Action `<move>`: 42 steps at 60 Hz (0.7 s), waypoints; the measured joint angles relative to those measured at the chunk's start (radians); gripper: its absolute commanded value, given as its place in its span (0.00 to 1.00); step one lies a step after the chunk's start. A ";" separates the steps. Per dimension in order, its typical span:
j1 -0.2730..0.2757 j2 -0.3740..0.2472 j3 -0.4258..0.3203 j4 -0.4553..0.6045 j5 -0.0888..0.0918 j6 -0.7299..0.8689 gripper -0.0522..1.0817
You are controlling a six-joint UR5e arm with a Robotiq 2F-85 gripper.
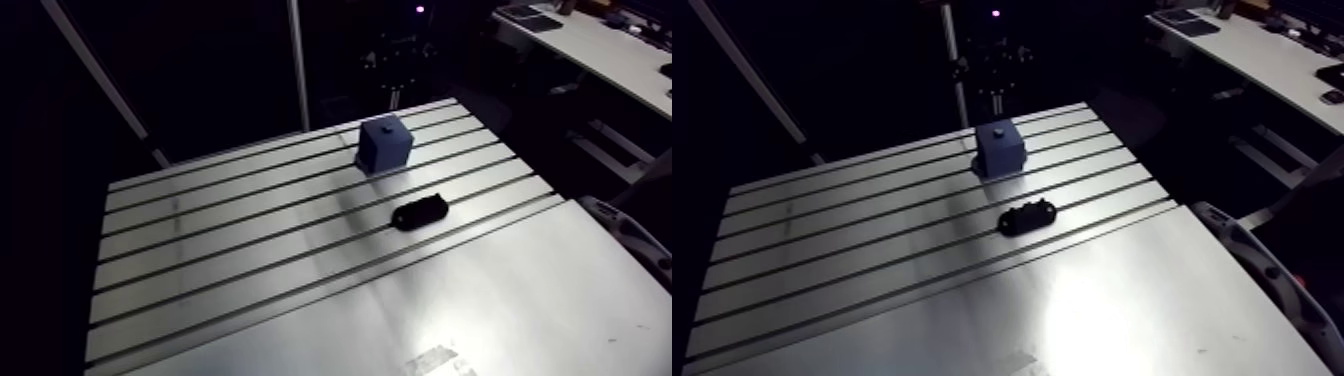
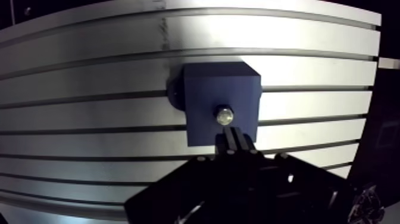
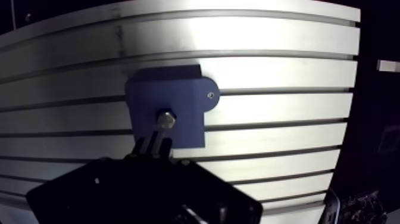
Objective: Pick up the M10 bolt and insert it into the hex recess until seated.
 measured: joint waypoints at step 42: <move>-0.005 0.021 0.040 -0.048 0.009 0.001 0.99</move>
